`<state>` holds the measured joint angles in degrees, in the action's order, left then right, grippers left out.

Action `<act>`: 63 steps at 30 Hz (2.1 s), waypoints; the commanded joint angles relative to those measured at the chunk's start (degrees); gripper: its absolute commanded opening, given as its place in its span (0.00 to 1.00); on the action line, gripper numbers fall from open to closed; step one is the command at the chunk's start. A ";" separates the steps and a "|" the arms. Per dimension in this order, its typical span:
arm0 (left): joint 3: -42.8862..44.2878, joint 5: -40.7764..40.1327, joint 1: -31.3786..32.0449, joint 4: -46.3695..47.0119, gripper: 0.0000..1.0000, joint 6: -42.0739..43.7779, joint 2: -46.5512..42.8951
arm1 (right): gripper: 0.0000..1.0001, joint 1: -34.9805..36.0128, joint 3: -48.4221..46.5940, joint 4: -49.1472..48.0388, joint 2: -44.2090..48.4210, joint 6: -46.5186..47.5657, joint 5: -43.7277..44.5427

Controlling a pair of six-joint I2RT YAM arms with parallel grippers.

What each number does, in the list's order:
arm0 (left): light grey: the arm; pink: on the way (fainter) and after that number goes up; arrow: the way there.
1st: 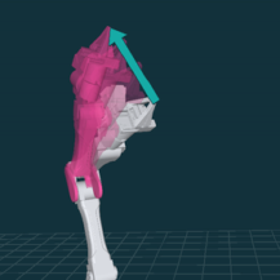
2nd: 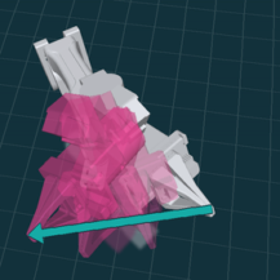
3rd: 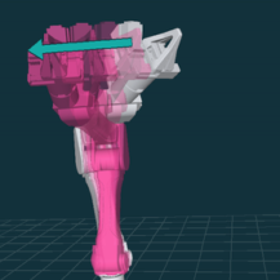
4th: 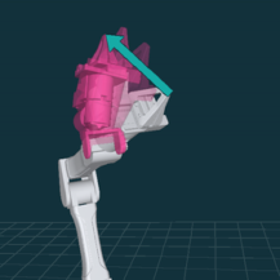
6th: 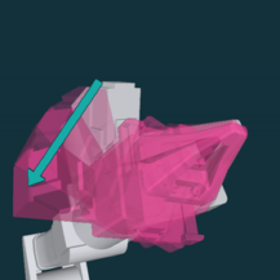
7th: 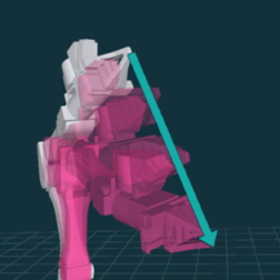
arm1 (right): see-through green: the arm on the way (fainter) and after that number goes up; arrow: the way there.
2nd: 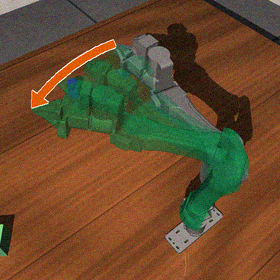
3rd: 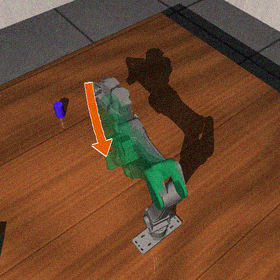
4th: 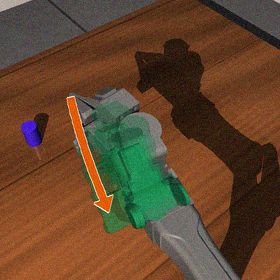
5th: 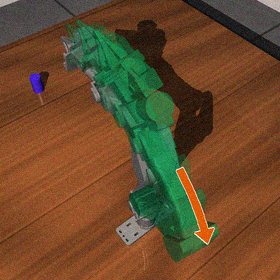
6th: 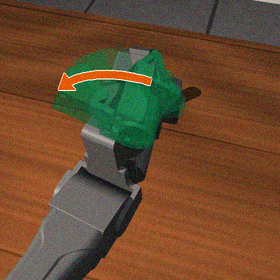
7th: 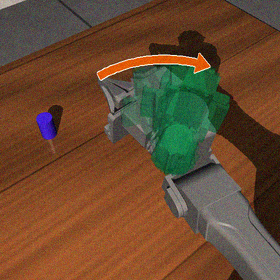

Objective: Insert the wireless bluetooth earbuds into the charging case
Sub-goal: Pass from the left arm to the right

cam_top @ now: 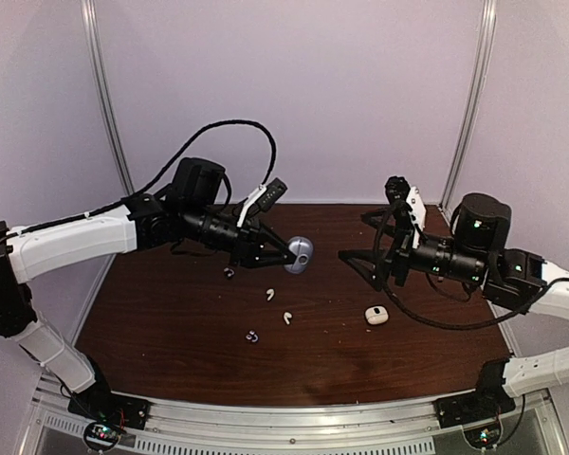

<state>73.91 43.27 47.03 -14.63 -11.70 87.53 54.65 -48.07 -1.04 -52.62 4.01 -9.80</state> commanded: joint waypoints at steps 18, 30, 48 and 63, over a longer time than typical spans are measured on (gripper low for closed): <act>6.10 7.71 5.48 -5.92 0.15 8.13 1.60 | 0.72 -4.56 -5.06 1.97 -12.68 -11.72 -37.69; 8.79 7.02 6.63 -8.69 0.15 9.31 3.77 | 0.56 -3.70 -6.86 5.25 -14.62 -10.03 -37.64; 8.97 5.21 6.68 -9.60 0.21 9.33 4.00 | 0.25 -2.69 -8.57 7.67 -16.38 -8.23 -37.61; -0.64 -3.51 4.57 1.84 0.73 5.18 -5.96 | 0.09 -3.37 -4.14 -4.13 -12.51 -11.70 -33.41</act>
<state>75.77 42.52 52.34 -20.01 -5.30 85.60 51.40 -53.30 1.69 -67.37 -6.09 -44.75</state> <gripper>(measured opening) 0.712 0.285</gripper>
